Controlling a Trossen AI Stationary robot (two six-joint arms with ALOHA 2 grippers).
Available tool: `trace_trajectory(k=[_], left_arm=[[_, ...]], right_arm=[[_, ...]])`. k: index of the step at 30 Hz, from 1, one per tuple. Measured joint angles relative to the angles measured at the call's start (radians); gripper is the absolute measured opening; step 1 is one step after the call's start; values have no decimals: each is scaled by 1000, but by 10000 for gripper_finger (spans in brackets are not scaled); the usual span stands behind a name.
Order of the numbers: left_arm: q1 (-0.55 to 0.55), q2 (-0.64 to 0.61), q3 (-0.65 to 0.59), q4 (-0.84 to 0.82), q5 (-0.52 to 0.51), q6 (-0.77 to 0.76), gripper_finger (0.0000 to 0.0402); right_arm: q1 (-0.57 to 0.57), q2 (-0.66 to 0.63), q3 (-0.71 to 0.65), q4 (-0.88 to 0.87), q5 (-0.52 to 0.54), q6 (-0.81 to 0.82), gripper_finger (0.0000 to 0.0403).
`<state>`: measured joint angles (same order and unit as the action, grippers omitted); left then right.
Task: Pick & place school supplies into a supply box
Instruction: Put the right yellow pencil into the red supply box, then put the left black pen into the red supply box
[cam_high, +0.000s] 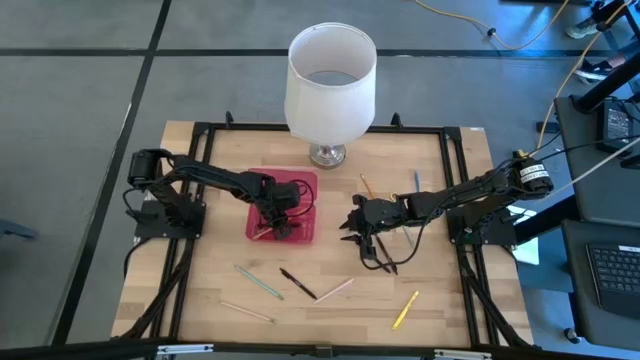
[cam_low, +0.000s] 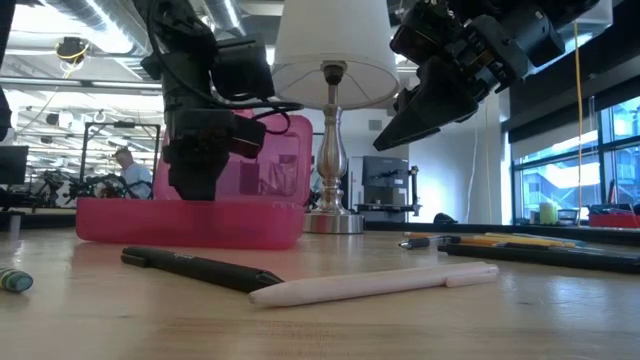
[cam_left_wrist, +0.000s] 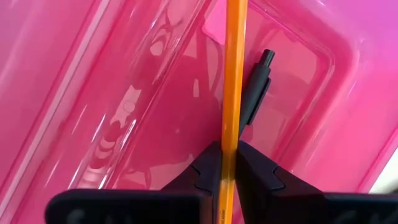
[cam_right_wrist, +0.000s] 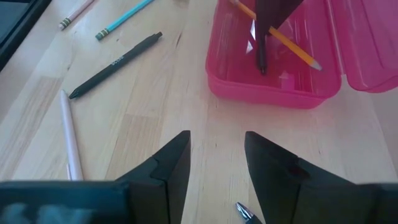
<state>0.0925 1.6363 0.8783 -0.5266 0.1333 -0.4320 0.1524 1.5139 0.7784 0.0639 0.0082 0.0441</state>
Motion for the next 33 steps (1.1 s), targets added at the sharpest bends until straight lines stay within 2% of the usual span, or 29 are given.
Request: trace_trajectory(k=[13, 33], left_arm=[[0, -3, 0, 55, 0, 0, 70], [0, -10, 0, 126, 16, 93, 197]], right_arm=[[0, 0, 0, -18, 0, 0, 156], [0, 0, 0, -27, 0, 0, 156]])
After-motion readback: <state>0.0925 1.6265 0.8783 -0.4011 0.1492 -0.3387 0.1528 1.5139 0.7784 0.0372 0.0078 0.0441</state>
